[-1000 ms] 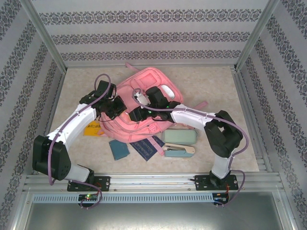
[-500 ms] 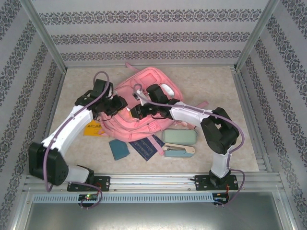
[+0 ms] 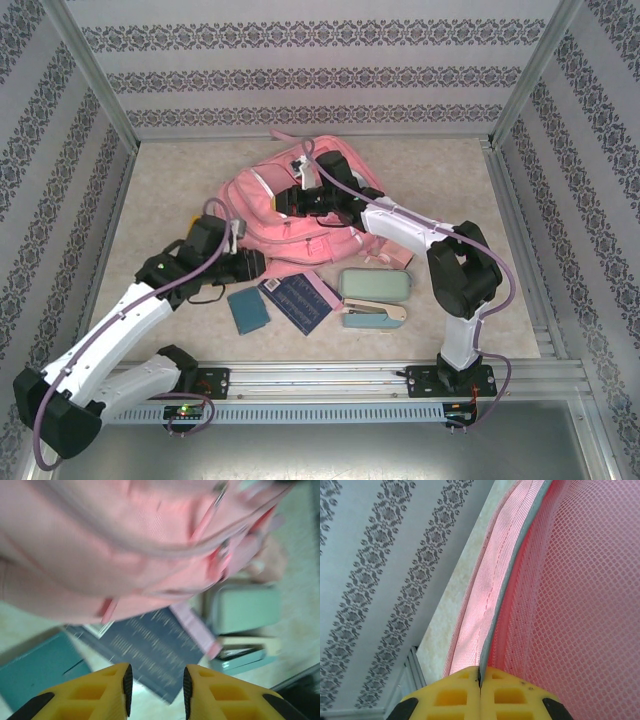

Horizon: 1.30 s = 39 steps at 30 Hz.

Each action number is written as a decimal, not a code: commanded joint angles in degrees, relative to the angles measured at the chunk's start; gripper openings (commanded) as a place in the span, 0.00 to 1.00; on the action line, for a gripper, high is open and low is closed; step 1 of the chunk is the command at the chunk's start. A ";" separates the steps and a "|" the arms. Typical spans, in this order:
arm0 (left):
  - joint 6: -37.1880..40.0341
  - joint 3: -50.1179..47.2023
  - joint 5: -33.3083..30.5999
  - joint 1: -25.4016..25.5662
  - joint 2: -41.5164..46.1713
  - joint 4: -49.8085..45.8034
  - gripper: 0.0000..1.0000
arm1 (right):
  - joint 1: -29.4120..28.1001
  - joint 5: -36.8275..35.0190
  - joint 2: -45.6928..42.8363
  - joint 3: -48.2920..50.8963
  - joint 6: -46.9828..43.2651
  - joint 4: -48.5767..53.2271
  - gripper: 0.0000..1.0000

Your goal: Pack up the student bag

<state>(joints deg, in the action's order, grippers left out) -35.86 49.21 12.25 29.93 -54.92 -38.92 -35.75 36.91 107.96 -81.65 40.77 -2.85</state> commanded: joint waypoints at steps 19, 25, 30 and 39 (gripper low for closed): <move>10.17 -8.19 -18.13 4.70 -10.52 16.68 0.36 | 1.12 1.77 0.40 -4.75 12.76 -8.39 0.00; 9.65 -9.59 -20.16 4.76 -13.45 20.92 0.35 | 1.18 2.21 0.71 -4.19 14.38 -10.20 0.00; 10.07 -9.80 -21.92 4.70 -16.40 24.70 0.32 | 1.15 2.80 0.93 -3.11 16.68 -13.33 0.00; 9.87 -9.66 -24.21 4.70 -19.01 25.69 0.07 | 1.30 2.91 1.07 -2.16 16.97 -14.40 0.00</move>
<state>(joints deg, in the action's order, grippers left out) -26.92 39.94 -10.22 34.09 -73.78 -14.31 -34.87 38.04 110.06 -82.89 56.69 -10.04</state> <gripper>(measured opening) 0.093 0.066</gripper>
